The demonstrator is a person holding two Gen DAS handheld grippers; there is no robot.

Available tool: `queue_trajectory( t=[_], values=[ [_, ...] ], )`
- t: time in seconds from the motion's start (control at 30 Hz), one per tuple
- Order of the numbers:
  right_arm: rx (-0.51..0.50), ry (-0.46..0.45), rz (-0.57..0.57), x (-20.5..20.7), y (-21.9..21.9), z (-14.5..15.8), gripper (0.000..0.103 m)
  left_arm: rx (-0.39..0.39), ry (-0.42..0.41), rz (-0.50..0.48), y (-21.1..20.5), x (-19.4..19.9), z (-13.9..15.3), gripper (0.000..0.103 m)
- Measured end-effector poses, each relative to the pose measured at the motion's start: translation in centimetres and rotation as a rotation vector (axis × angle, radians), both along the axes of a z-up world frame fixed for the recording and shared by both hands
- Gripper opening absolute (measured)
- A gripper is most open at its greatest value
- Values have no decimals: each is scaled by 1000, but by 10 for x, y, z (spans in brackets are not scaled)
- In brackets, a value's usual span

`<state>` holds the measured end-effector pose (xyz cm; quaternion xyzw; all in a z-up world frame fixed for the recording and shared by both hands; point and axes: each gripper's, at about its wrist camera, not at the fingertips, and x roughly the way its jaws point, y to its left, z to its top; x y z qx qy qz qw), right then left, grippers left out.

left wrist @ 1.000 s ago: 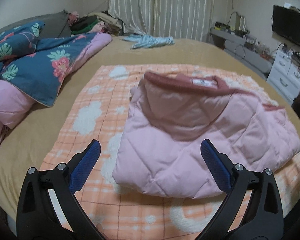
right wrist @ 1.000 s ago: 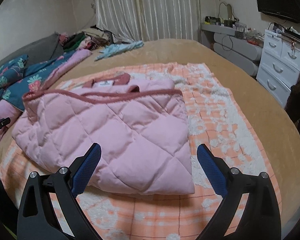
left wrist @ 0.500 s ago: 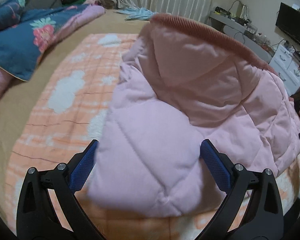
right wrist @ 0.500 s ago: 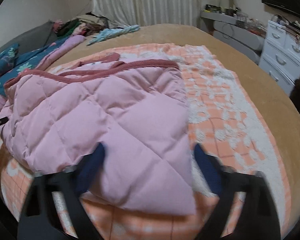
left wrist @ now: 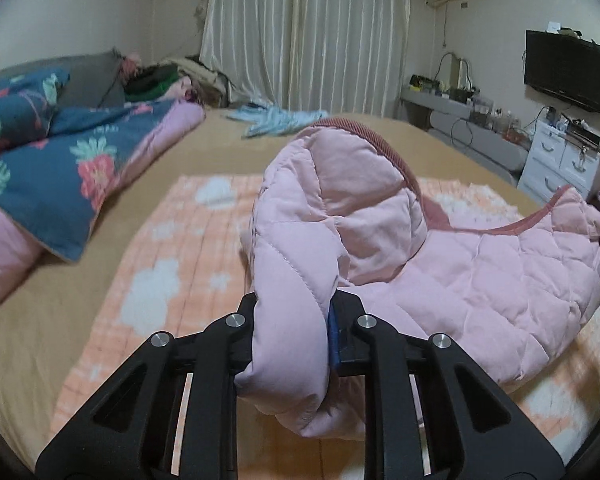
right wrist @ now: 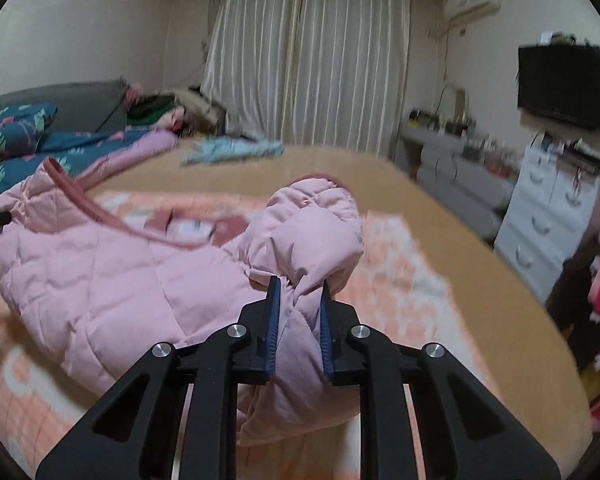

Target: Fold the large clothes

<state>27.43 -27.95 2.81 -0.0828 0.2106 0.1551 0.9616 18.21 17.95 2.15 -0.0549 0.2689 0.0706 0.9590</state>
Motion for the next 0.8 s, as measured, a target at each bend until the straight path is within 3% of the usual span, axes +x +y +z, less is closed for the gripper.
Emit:
queue_trajectory(
  t=[0.2, 0.37, 0.8],
  values=[
    [36, -52, -50, 48, 13, 27, 16, -9, -20, 45, 9, 35, 17, 12],
    [46, -44, -71, 86, 21, 31, 15, 5, -15, 76, 13, 62, 20, 12],
    [39, 79, -120, 154, 37, -9, 15, 35, 77, 132, 22, 125, -12, 12]
  ],
)
